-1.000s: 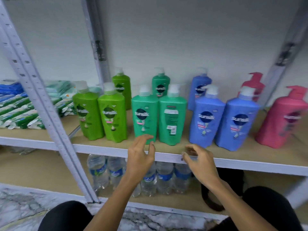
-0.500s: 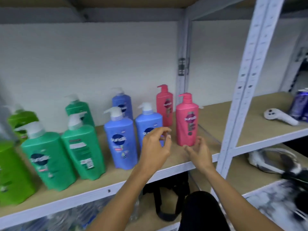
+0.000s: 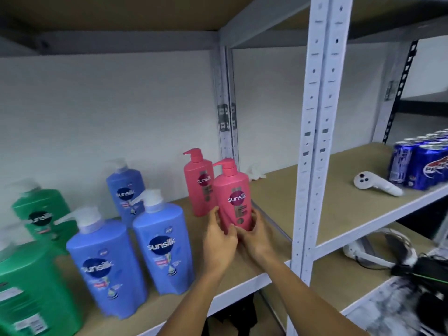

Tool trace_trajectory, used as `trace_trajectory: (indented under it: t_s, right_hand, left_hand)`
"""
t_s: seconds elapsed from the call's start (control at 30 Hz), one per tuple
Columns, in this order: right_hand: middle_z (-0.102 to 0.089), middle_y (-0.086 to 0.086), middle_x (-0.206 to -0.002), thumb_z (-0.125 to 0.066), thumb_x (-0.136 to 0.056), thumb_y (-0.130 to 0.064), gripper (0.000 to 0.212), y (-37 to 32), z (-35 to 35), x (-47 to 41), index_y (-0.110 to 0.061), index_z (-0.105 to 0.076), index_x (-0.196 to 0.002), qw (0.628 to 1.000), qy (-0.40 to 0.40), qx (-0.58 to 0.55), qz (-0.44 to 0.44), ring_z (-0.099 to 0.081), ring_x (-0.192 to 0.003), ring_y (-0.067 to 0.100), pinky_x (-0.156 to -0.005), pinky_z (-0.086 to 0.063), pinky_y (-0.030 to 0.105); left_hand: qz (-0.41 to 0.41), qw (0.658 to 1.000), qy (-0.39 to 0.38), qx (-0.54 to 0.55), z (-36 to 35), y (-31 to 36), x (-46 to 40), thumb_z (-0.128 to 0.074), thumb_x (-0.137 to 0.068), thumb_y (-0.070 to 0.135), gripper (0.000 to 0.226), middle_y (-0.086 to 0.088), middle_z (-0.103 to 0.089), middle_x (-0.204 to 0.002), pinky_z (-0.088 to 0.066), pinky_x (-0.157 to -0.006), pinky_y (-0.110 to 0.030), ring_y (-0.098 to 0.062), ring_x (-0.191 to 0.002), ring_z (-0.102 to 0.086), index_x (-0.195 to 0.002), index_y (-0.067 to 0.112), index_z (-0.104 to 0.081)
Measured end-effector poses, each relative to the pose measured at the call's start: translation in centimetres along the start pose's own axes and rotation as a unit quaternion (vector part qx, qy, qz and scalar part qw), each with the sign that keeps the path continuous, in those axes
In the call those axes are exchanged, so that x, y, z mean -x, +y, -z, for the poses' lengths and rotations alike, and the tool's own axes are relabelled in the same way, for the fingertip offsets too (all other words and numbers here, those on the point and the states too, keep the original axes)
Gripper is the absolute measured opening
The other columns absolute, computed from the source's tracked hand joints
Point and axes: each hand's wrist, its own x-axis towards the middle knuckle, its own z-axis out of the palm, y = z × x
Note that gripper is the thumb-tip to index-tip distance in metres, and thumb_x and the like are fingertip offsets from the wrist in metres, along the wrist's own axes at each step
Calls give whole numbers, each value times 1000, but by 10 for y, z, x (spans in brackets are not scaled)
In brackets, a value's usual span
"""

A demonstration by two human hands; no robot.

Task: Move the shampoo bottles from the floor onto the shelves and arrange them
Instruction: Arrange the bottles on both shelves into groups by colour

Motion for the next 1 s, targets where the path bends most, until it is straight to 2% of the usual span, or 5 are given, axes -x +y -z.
trace_trajectory:
  t_s: [0.17,0.57,0.7,0.8,1.0]
  right_hand:
    - [-68,-13,-107,-79,-71,-12,61,7,-3,-36,-32,-51,-120,1000,4,9,20,-66,-96,4,-85,-56,30]
    - [-67,-16,-100,-73,-78,-13,53,18,-17,-100,-28,-49,-122,997,-4,24,73,-64,-84,-8,-67,-52,11]
    - [-67,-11,-90,-58,-89,-10,22,13,-22,-105,-28,-54,-100,995,-8,38,92,-61,-77,-3,-59,-45,5]
    - [-57,-18,-85,-64,-87,-11,26,11,-21,-108,-18,-52,-109,994,-1,56,94,-55,-76,-5,-54,-40,3]
    - [-61,-12,-97,-77,-76,-12,57,11,-27,-122,-14,-50,-126,998,11,29,60,-60,-85,3,-66,-44,10]
  left_hand:
    - [3,999,3,38,-23,-20,-31,-61,-77,14,64,0,-60,-127,-50,-97,-42,-14,-114,-59,-136,28,-42]
    - [22,998,50,30,-59,-23,-85,-57,-82,-1,65,1,-54,-136,-43,-106,-32,-16,-123,-54,-143,18,-41]
    - [-21,995,90,-32,-58,17,-92,-57,-82,1,42,9,-58,-106,-50,-89,-25,-17,-99,-62,-121,17,-58]
    - [-63,992,85,-73,-54,52,-107,-55,-81,1,28,2,-62,-94,-51,-66,-21,-15,-81,-61,-105,15,-61]
    - [-181,917,94,-342,-8,113,-160,-53,-81,4,41,-10,-62,-110,-48,-89,-42,-29,-106,-52,-122,10,-57]
